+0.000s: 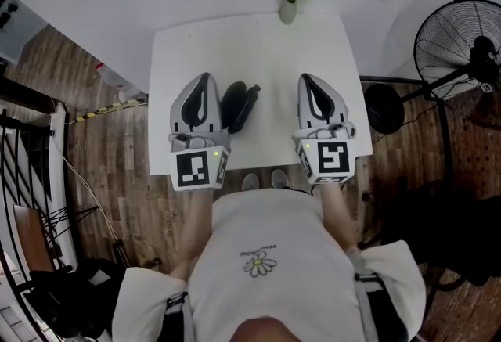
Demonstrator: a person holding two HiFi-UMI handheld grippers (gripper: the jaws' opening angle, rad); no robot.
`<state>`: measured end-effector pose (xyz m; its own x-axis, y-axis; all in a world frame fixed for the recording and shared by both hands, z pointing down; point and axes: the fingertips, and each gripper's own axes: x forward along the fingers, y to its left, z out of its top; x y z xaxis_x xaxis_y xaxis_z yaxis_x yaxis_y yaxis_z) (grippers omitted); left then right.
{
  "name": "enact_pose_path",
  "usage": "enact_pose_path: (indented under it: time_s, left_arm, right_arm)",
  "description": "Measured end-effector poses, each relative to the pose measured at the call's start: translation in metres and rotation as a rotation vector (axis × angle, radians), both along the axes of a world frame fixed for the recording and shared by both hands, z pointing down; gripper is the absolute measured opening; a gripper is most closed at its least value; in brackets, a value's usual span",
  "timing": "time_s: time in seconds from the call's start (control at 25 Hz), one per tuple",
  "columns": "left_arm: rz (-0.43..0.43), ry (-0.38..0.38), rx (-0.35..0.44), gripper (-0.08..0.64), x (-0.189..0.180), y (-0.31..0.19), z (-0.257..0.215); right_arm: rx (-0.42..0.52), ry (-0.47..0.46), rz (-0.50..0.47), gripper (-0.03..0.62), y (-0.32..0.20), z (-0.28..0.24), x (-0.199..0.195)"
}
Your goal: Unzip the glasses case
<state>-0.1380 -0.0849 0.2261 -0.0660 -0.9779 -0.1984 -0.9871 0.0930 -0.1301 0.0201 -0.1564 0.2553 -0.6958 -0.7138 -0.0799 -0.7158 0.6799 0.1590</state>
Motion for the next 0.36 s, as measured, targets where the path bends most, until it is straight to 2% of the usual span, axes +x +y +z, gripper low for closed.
enact_pose_path:
  time_s: [0.36]
  left_arm:
    - [-0.027, 0.008, -0.008, 0.012, -0.011, 0.007, 0.005]
  right_arm:
    - [-0.027, 0.019, -0.020, 0.008, 0.005, 0.009, -0.006]
